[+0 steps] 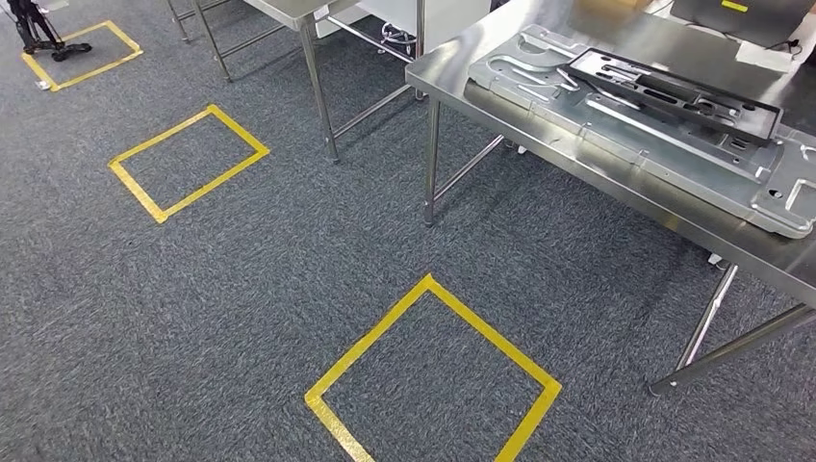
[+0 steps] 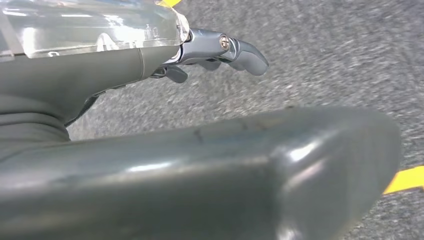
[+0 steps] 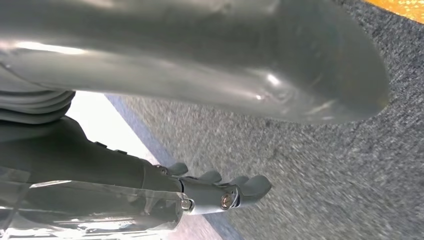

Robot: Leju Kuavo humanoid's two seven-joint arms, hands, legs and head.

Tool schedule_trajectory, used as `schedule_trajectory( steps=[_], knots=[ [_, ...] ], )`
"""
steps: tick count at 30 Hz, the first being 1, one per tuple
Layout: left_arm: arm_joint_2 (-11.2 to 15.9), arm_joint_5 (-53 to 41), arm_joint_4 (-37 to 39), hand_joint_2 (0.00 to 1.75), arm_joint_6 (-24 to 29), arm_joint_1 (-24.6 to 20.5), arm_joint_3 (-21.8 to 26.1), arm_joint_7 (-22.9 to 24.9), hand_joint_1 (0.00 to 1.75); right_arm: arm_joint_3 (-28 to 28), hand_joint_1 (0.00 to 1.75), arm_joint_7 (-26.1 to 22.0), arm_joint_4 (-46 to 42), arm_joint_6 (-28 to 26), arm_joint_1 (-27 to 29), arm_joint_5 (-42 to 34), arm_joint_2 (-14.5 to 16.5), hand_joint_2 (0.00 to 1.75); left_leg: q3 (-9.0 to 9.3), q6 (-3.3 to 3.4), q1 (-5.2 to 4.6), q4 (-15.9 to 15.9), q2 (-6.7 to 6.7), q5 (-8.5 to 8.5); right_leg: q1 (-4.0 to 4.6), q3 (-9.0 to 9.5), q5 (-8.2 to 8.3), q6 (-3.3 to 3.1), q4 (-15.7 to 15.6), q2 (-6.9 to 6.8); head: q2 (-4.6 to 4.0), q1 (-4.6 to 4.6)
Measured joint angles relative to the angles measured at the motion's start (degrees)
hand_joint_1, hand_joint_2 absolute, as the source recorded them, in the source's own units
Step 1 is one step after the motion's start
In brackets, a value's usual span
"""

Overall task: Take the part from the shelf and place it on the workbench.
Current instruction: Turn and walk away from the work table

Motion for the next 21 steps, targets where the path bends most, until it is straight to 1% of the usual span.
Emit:
schedule_trajectory(
  steps=[1, 2, 3, 4, 5, 6, 7, 8, 9, 10, 12, 13, 14, 15, 16, 17, 18, 19, 20, 21],
  knots=[
    [-0.01, -0.11, 0.00, 0.00, -0.04, -0.05, -0.05, -0.02, 0.00, 0.03, 0.00, -0.09, 0.01, 0.02, 0.11, 0.05, -0.01, 0.00, -1.75, -0.23, 0.10, 3.87, 1.03, -2.07, 0.10, -0.10, 0.02, -0.12, 0.02, -0.71, 0.00, -0.11],
    [-0.03, -0.21, 0.00, 0.00, -0.09, -0.08, -0.08, -0.04, 0.00, 0.04, 0.00, -0.14, 0.01, 0.04, 0.20, 0.07, -0.01, 0.00, -3.43, -0.46, 0.26, 7.68, 1.51, -3.74, 0.18, -0.23, 0.02, -0.16, 0.09, -1.50, 0.00, -0.11],
    [-0.04, -0.30, 0.00, 0.00, -0.15, -0.06, -0.11, -0.05, 0.00, 0.05, 0.00, -0.18, 0.02, 0.06, 0.24, 0.09, -0.01, 0.00, -4.54, -0.65, 0.36, 10.35, 1.80, -4.61, 0.26, -0.34, 0.01, -0.16, 0.17, -2.27, 0.00, -0.10],
    [-0.04, -0.40, 0.00, 0.00, -0.20, 0.00, -0.12, -0.06, 0.00, 0.07, 0.00, -0.19, 0.02, 0.08, 0.22, 0.09, 0.00, 0.00, -4.66, -0.76, 0.42, 11.05, 1.99, -4.44, 0.30, -0.43, -0.02, -0.14, 0.27, -2.98, 0.00, -0.11],
    [-0.03, -0.50, 0.00, 0.00, -0.24, 0.07, -0.13, -0.07, 0.00, 0.08, 0.00, -0.19, 0.02, 0.09, 0.18, 0.10, 0.01, 0.00, -3.58, -0.77, 0.44, 9.39, 2.20, -3.27, 0.32, -0.48, -0.07, -0.09, 0.37, -3.63, 0.00, -0.11],
    [-0.01, -0.60, 0.00, 0.00, -0.27, 0.11, -0.13, -0.07, 0.00, 0.09, 0.00, -0.13, 0.02, 0.10, 0.12, 0.10, 0.04, 0.00, -1.43, -0.69, 0.44, 5.75, 2.64, -1.45, 0.32, -0.45, -0.15, 0.00, 0.45, -4.26, 0.00, -0.11],
    [0.03, -0.66, 0.00, 0.00, -0.27, 0.08, -0.13, -0.07, 0.00, 0.10, 0.00, -0.07, 0.02, 0.10, 0.06, 0.11, 0.07, 0.00, 1.05, -0.51, 0.35, 1.23, 3.63, 0.00, 0.35, -0.37, -0.24, 0.13, 0.52, -4.85, 0.00, -0.11],
    [0.05, -0.71, 0.00, 0.00, -0.27, 0.02, -0.14, -0.08, 0.00, 0.10, 0.00, 0.02, 0.02, 0.11, 0.02, 0.11, 0.10, 0.00, 3.08, -0.30, 0.19, -2.56, 4.49, 1.15, 0.45, -0.28, -0.35, 0.36, 0.58, -5.38, 0.00, -0.09],
    [0.07, -0.74, 0.00, 0.00, -0.27, -0.05, -0.15, -0.08, 0.00, 0.11, 0.00, 0.10, 0.02, 0.11, 0.00, 0.11, 0.12, 0.00, 4.35, -0.05, 0.00, -5.02, 5.11, 1.71, 0.53, -0.20, -0.41, 0.64, 0.62, -5.81, 0.00, -0.08],
    [0.07, -0.76, 0.00, 0.00, -0.27, -0.05, -0.16, -0.09, 0.00, 0.11, 0.00, 0.14, 0.02, 0.11, -0.05, 0.12, 0.13, 0.00, 4.69, 0.17, -0.20, -6.00, 5.39, 1.73, 0.60, -0.14, -0.42, 0.93, 0.62, -6.20, 0.00, -0.06],
    [0.10, -0.79, 0.00, 0.00, -0.27, 0.18, -0.18, -0.12, 0.00, 0.11, 0.00, 0.20, 0.02, 0.13, -0.26, 0.14, 0.14, 0.00, 4.42, 0.69, -0.34, -6.12, 4.46, 2.06, 0.63, -0.01, -0.32, 1.55, 0.48, -6.85, 0.00, -0.05],
    [0.10, -0.80, 0.00, 0.00, -0.27, 0.30, -0.19, -0.14, 0.00, 0.12, 0.00, 0.23, 0.02, 0.15, -0.34, 0.15, 0.16, 0.00, 4.45, 1.01, -0.24, -6.41, 4.05, 2.32, 0.53, 0.01, -0.56, 1.87, 0.64, -6.46, 0.00, -0.03],
    [0.11, -0.81, 0.00, 0.00, -0.27, 0.36, -0.19, -0.18, 0.00, 0.13, 0.00, 0.26, 0.02, 0.17, -0.38, 0.16, 0.19, 0.00, 4.49, 1.40, -0.11, -6.71, 3.61, 2.63, 0.42, -0.33, -1.37, 2.13, 1.49, -5.43, 0.00, -0.01],
    [0.12, -0.82, 0.00, 0.00, -0.27, 0.31, -0.20, -0.25, 0.00, 0.13, 0.00, 0.32, 0.03, 0.21, -0.33, 0.17, 0.20, 0.00, 4.49, 1.76, 0.04, -7.01, 3.17, 2.94, 0.32, -1.25, -2.90, 2.33, 3.58, -4.05, 0.00, 0.03],
    [0.12, -0.84, 0.00, 0.00, -0.28, 0.23, -0.21, -0.33, 0.00, 0.13, 0.00, 0.40, 0.03, 0.25, -0.23, 0.19, 0.21, 0.00, 4.43, 1.99, 0.07, -7.11, 2.71, 3.15, 0.17, -2.78, -4.96, 2.44, 6.86, -2.50, 0.00, 0.07],
    [0.13, -0.85, 0.00, 0.00, -0.28, 0.16, -0.22, -0.41, 0.00, 0.13, 0.00, 0.49, 0.04, 0.28, -0.14, 0.20, 0.21, 0.00, 4.22, 2.17, 0.03, -7.09, 2.20, 3.27, 0.16, -4.67, -7.05, 2.46, 10.82, -1.59, 0.00, 0.08],
    [0.14, -0.86, 0.00, 0.00, -0.29, 0.12, -0.24, -0.48, 0.00, 0.13, 0.00, 0.57, 0.05, 0.30, -0.07, 0.23, 0.21, 0.00, 4.04, 2.23, -0.03, -7.03, 1.61, 3.35, 0.17, -6.39, -8.47, 2.47, 14.41, -1.23, 0.00, 0.08],
    [0.14, -0.86, 0.00, 0.00, -0.30, 0.13, -0.26, -0.51, 0.00, 0.13, 0.00, 0.63, 0.06, 0.31, -0.03, 0.28, 0.21, 0.00, 3.91, 2.24, -0.09, -6.94, 0.96, 3.40, 0.17, -7.37, -8.77, 2.45, 16.40, -1.12, 0.00, 0.07],
    [0.14, -0.87, 0.00, 0.00, -0.30, 0.18, -0.27, -0.54, 0.00, 0.13, 0.00, 0.66, 0.07, 0.34, -0.01, 0.32, 0.21, 0.00, 3.84, 2.21, -0.12, -6.80, 0.27, 3.43, 0.18, -7.32, -7.87, 2.38, 16.23, -1.02, 0.00, 0.07],
    [0.14, -0.90, 0.00, 0.00, -0.30, 0.22, -0.27, -0.55, 0.00, 0.13, 0.00, 0.66, 0.07, 0.39, 0.01, 0.35, 0.21, 0.00, 3.81, 2.16, -0.13, -6.62, -0.51, 3.43, 0.17, -6.12, -5.89, 2.25, 13.69, -0.74, 0.00, 0.08]
  ],
)
